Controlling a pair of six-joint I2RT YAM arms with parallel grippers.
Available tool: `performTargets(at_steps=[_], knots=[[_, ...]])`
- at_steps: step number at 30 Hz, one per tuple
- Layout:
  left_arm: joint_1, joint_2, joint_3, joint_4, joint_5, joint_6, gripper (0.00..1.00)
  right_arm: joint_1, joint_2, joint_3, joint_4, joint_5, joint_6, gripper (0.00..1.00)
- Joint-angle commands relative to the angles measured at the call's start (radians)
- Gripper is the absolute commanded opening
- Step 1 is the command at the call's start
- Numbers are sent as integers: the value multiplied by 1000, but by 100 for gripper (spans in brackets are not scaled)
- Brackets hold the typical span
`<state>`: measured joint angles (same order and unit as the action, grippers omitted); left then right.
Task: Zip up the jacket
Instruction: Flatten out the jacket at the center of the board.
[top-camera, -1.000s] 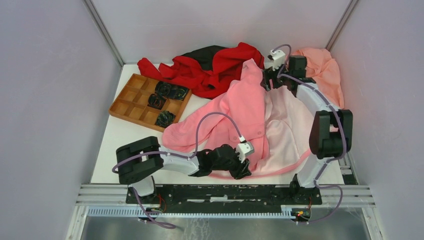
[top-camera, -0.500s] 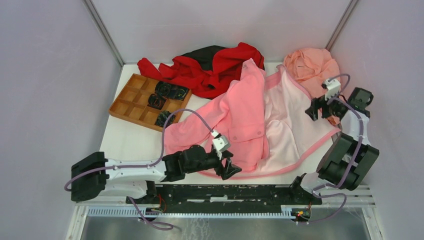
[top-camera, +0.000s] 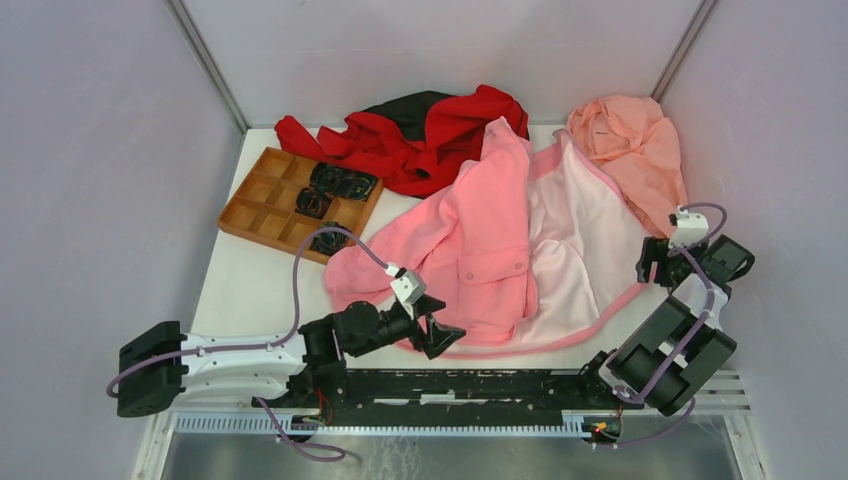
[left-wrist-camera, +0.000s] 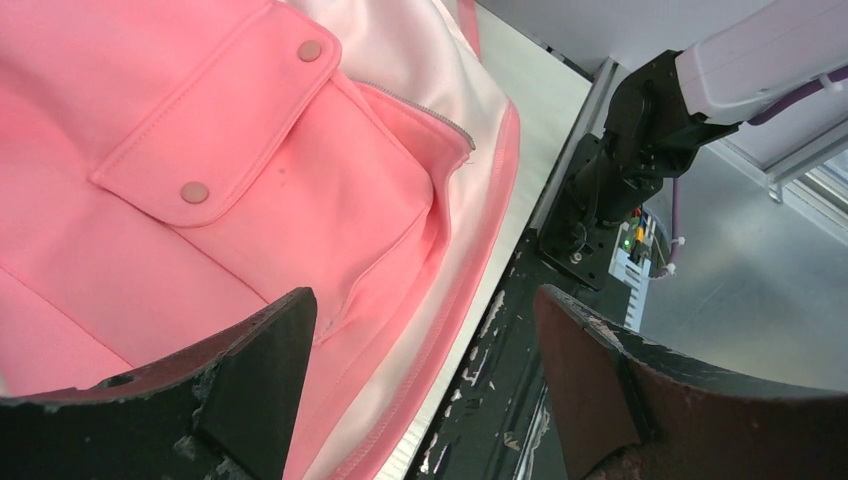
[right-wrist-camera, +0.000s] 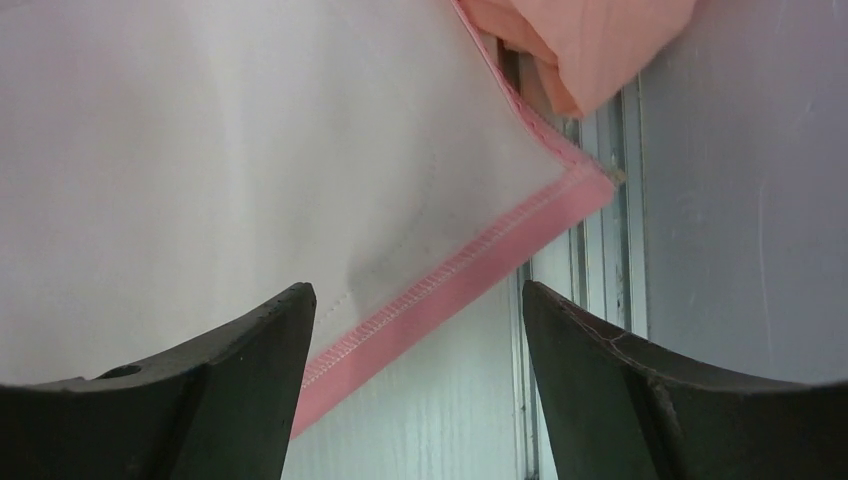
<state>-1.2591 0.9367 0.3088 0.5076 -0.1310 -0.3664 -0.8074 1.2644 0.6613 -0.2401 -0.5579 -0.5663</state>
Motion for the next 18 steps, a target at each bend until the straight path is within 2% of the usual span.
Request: performTargets(at_steps=[1, 5, 13, 18], knots=[[-3, -21, -6, 35, -23, -59, 86, -5, -17, -67, 230, 203, 264, 81], [-3, -36, -26, 44, -23, -80, 86, -5, -43, -134, 303, 280, 404, 81], [-3, -47, -24, 32, -32, -77, 86, -19, -13, -233, 467, 178, 716, 79], [-4, -51, -35, 37, -35, -84, 86, -46, 50, -256, 581, 127, 839, 75]])
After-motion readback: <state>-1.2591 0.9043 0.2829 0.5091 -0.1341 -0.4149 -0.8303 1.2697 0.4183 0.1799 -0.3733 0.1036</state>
